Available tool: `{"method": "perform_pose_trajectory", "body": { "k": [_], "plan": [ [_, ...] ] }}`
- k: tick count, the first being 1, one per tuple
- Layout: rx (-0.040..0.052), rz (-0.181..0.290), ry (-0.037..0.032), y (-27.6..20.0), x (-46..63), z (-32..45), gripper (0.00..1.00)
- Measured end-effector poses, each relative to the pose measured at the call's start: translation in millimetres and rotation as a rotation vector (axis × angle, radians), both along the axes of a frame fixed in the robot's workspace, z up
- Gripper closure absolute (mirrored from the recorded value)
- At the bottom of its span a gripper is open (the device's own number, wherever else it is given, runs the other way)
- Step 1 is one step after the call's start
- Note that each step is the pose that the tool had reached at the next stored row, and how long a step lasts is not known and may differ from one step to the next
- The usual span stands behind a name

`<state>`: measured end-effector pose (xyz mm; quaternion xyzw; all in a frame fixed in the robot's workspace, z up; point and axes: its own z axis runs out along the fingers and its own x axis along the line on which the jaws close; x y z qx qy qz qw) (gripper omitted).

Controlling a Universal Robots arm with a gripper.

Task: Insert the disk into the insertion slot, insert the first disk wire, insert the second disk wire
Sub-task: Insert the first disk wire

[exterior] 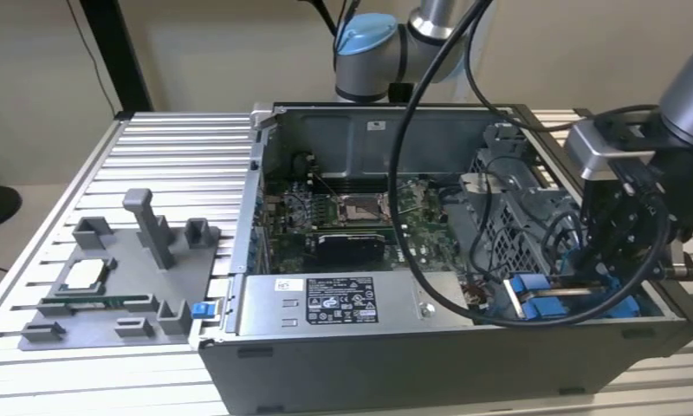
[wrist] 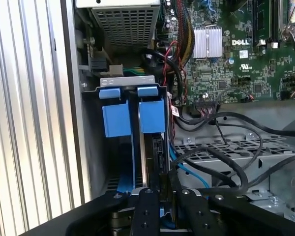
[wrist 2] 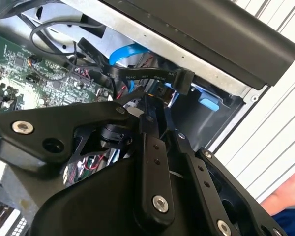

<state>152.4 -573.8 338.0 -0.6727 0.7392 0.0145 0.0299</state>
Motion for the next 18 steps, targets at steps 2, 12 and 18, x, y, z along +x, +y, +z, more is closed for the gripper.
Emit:
{"method": "perform_pose_trajectory", "body": {
  "k": [2,12,18],
  "plan": [
    [-0.0003,0.000,-0.0001,0.9,0.0,-0.5,1.00],
    [-0.0067,-0.003,-0.0005,2.0,-0.2,-7.3,1.00],
    [-0.0072,-0.003,-0.0007,1.8,-0.1,20.4,0.00]
  ]
}}
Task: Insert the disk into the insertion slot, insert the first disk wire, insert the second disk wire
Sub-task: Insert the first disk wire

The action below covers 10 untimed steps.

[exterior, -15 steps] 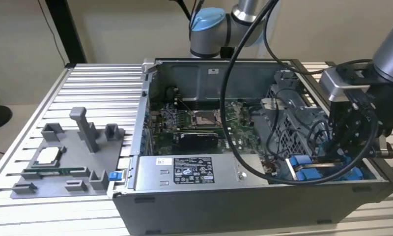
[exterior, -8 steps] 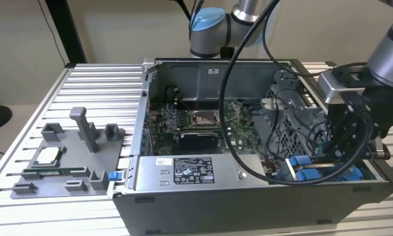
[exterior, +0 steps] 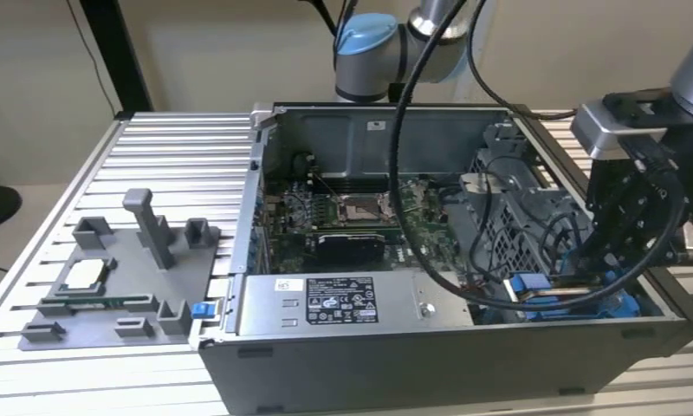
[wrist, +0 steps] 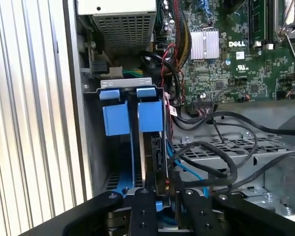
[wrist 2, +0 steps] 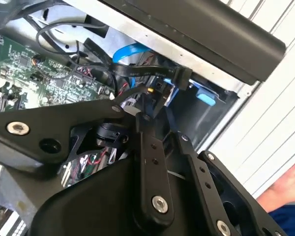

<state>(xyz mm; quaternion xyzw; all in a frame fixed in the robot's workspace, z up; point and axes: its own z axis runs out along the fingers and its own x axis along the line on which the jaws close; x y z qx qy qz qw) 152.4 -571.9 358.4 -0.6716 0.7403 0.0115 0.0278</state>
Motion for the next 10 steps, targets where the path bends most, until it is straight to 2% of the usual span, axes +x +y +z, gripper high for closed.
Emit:
{"method": "perform_pose_trajectory", "body": {
  "k": [3,10],
  "plan": [
    [0.0003,0.000,-0.0001,0.0,0.5,12.7,0.00],
    [0.0179,0.000,0.0066,-0.4,22.9,18.0,0.00]
  ]
}}
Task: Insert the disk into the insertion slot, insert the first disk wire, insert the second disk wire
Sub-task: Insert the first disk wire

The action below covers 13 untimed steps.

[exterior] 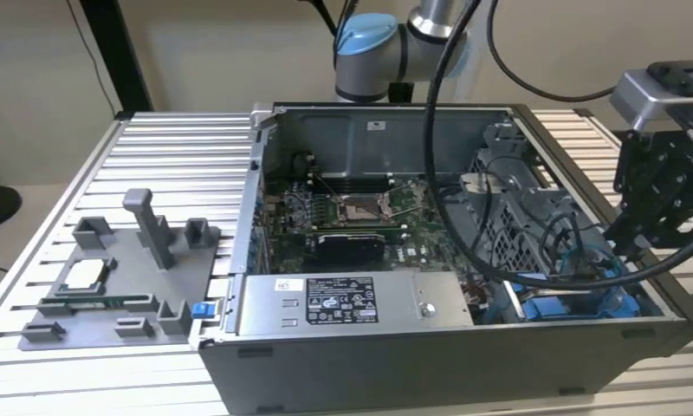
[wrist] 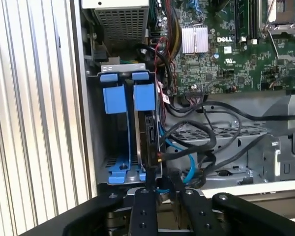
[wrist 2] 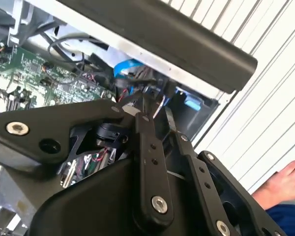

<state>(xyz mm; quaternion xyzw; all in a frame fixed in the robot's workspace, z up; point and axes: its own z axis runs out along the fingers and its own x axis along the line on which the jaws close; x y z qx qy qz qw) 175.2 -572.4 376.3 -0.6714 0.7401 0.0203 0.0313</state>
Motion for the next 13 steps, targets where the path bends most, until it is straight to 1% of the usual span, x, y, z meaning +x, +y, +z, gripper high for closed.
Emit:
{"method": "perform_pose_trajectory", "body": {
  "k": [3,5,9,11,13],
  "plan": [
    [0.0012,0.000,0.0060,-2.0,10.0,0.1,0.00],
    [0.0013,0.000,0.0115,-4.1,14.6,0.2,0.00],
    [0.0014,0.001,0.0242,-8.0,18.2,-0.1,0.00],
    [0.0016,0.004,0.0287,-8.7,20.2,-1.2,0.00],
    [0.0029,0.010,0.0299,-8.8,21.9,-2.7,0.00]
  ]
}}
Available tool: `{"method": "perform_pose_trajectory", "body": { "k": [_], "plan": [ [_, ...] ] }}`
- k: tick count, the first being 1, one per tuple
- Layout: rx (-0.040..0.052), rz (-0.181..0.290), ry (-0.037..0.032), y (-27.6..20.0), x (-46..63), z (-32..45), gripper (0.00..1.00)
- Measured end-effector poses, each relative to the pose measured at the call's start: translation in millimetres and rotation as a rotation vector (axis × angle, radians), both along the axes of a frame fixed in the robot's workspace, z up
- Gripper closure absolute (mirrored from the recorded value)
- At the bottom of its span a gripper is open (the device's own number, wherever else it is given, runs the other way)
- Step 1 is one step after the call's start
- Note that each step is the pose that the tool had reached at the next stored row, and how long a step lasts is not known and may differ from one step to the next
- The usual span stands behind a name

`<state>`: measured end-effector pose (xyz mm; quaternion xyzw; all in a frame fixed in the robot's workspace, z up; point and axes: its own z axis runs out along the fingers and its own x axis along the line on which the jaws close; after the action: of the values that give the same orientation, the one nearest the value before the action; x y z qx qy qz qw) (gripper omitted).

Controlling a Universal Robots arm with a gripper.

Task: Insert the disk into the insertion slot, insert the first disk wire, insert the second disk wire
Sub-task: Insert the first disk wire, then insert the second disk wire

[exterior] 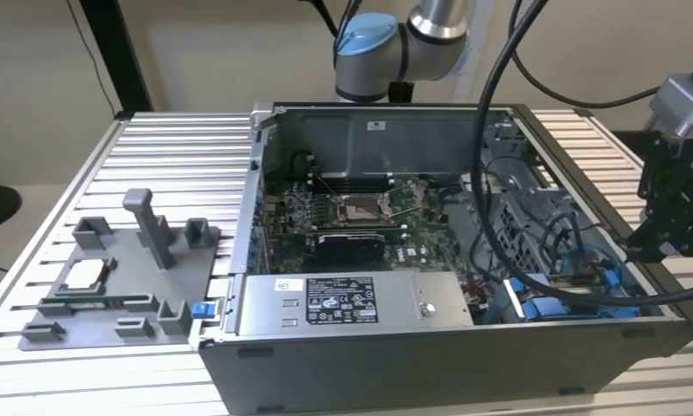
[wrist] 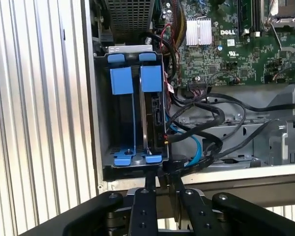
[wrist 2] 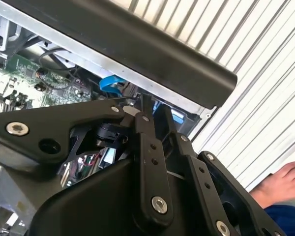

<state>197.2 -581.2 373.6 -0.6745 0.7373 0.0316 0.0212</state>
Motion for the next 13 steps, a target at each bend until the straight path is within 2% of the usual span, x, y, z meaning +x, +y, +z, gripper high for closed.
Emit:
{"method": "perform_pose_trajectory", "body": {
  "k": [11,13],
  "plan": [
    [0.0151,0.036,0.0050,-0.3,2.9,-8.0,0.00],
    [0.0261,0.037,0.0052,-0.3,3.0,-9.2,0.00]
  ]
}}
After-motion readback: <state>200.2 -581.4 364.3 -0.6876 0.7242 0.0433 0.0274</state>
